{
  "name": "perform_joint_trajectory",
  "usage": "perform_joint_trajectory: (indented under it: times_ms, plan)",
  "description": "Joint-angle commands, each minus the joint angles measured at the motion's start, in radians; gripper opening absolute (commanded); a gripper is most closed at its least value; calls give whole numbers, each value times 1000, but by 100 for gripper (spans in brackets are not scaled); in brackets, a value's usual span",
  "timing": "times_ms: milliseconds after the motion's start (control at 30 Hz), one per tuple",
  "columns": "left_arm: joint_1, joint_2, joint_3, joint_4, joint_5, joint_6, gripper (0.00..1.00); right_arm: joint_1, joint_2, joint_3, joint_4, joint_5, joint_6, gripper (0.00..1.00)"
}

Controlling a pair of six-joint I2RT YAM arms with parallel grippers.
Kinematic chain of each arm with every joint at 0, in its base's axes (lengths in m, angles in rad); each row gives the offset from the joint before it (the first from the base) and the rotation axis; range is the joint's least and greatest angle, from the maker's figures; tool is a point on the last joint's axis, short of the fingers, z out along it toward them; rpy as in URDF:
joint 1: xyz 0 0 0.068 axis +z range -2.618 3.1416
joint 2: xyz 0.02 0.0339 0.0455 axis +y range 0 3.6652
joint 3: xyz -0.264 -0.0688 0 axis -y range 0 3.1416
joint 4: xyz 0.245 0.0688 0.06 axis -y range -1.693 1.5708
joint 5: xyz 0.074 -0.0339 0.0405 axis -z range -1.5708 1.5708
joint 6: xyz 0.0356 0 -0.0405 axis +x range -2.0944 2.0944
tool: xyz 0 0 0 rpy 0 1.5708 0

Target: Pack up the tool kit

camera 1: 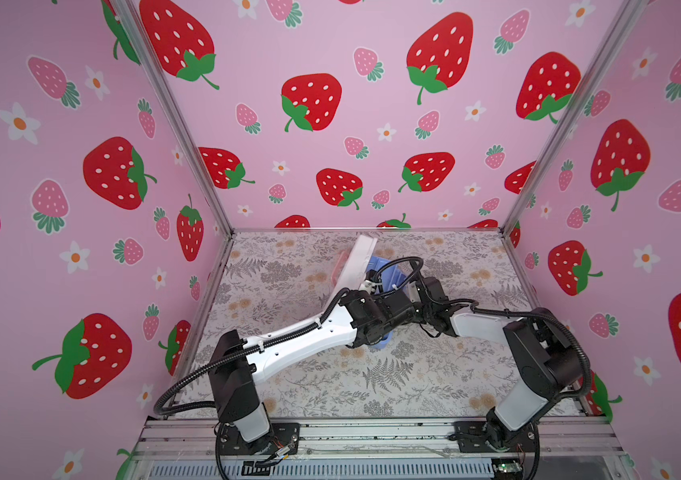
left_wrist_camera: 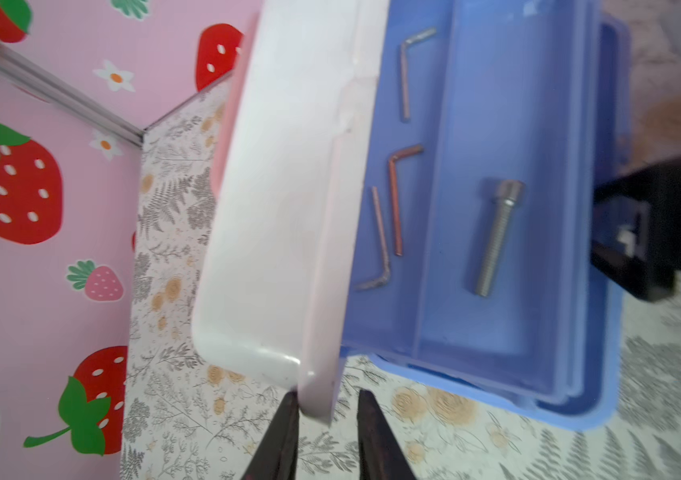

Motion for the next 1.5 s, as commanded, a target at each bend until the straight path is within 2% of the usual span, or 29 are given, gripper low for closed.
perform_joint_trajectory:
  times_ms: [0,167,300,567,667,800,867,933,1133,1267,1467]
  plan:
    - [-16,65,38,8,98,-23,32,8,20,5,38,-21,-9,52]
    - [-63,120,99,-1,120,-21,37,8,20,5,34,-20,-14,52]
    - [-87,131,155,3,184,-16,39,6,19,6,29,-15,-19,52]
    - [-94,4,192,81,320,12,44,4,5,1,15,-2,-28,52]
    - [-94,-81,172,127,303,29,46,1,-1,-1,9,3,-30,52]
    - [-81,-207,97,188,192,54,54,0,-18,-13,1,9,-30,52]
    - [-50,-266,41,227,157,64,60,-2,-35,-21,-3,14,-30,52]
    - [17,-317,-24,259,171,61,63,-3,-63,-34,-6,22,-27,52]
    - [284,-382,-209,384,420,38,64,-9,-191,-82,-25,46,-15,52]
    - [330,-358,-264,478,460,66,64,-14,-298,-144,-40,81,10,53]
    - [355,-224,-202,484,500,111,63,-23,-441,-262,-40,109,64,58]
